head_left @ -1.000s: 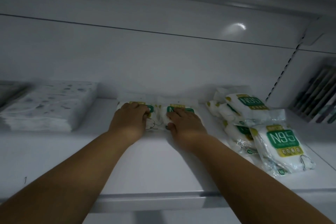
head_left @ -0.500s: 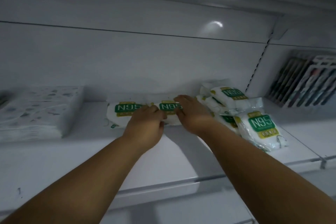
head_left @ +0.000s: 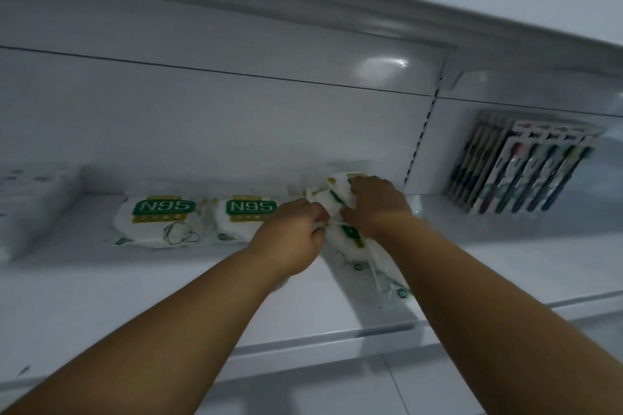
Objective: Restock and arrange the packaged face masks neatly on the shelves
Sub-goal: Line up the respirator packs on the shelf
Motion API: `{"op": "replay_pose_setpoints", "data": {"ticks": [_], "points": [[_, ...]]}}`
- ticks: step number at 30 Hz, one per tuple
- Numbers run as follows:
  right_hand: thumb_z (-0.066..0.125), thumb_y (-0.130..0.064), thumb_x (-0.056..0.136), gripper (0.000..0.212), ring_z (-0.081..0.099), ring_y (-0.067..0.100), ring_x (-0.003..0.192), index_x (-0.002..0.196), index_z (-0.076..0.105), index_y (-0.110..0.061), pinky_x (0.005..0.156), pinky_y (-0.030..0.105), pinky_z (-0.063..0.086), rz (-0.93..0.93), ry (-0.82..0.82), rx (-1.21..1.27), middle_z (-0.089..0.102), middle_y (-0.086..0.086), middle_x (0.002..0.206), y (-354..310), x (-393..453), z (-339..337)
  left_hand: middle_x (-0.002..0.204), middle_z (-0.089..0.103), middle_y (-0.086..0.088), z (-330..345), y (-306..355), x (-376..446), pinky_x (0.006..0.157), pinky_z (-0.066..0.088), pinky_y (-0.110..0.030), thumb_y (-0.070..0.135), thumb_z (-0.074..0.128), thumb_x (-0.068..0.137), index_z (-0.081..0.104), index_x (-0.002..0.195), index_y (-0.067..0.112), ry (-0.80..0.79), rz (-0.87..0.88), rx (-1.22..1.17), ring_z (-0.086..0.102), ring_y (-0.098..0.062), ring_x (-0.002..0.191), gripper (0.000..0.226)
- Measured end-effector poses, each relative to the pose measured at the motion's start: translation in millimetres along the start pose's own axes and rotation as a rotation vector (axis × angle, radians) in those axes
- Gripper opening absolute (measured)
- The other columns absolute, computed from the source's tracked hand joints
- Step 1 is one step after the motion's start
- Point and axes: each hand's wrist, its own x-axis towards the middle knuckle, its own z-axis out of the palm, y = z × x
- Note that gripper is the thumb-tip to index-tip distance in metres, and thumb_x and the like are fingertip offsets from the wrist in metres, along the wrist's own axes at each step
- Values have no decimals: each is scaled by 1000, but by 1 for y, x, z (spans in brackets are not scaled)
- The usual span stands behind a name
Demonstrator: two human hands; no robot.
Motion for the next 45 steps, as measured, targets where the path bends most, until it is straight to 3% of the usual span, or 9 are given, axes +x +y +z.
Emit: {"op": "replay_pose_setpoints", "data": {"ticks": [3,7,13,18,25,29,34,37,45], "points": [[54,-24,95,38,55,28,116,132,50,-14,87,35,46,5,94,19,57,10,127,7,8,-1,123,62,3,13,24,17,91,44,-22,23,58,98,63,129,20,-30,-290,-293,59,-16,110,32],[46,-19,98,16,59,27,94,110,51,-9,69,32,41,16,275,268,60,9,104,18,0,-15,124,66,1,10,49,34,95,48,-32,37,51,102,63,127,18,80,-551,-590,61,-22,110,34],[49,-18,94,17,60,23,86,96,64,-8,73,36,47,-494,259,698,65,7,94,7,-29,-2,103,75,-8,7,59,43,86,51,-38,45,56,99,71,101,12,260,-755,-1191,68,-25,93,37],[53,-8,93,22,58,20,102,108,69,-6,84,19,39,-619,376,713,68,11,115,14,-30,21,99,70,-17,5,42,36,53,51,-27,7,57,94,65,109,8,535,-803,-946,65,-27,75,17],[50,-38,102,43,57,20,113,140,48,-19,97,33,45,-224,176,915,59,1,126,-23,-31,5,106,76,-6,-43,0,-23,95,55,-49,-2,55,96,68,113,17,503,-669,-1055,71,-28,105,28],[44,-46,102,36,56,14,88,126,55,-21,79,26,41,-75,82,1049,57,-12,89,-82,-42,-2,105,77,-5,-82,-33,-76,85,55,-40,-4,52,96,70,107,19,446,-656,-1084,72,-25,98,31],[46,-36,103,33,48,9,61,82,53,-12,58,29,38,-142,186,1050,53,-3,67,-151,-68,11,104,77,-5,-124,-75,-124,88,52,-39,4,51,98,68,108,19,371,-692,-1065,72,-23,97,25],[51,-31,101,28,46,3,56,80,56,-13,58,25,39,-196,248,1052,53,-5,64,-178,-89,29,98,77,-2,-147,-97,-141,79,50,-33,21,53,102,66,106,15,421,-709,-1066,71,-17,91,14],[61,-27,98,17,57,14,66,98,64,-10,56,28,45,37,-123,1380,68,4,82,-214,-100,37,85,73,-9,-177,-139,-162,78,54,-44,22,61,97,66,91,12,355,-758,-817,68,-29,81,13]]}}
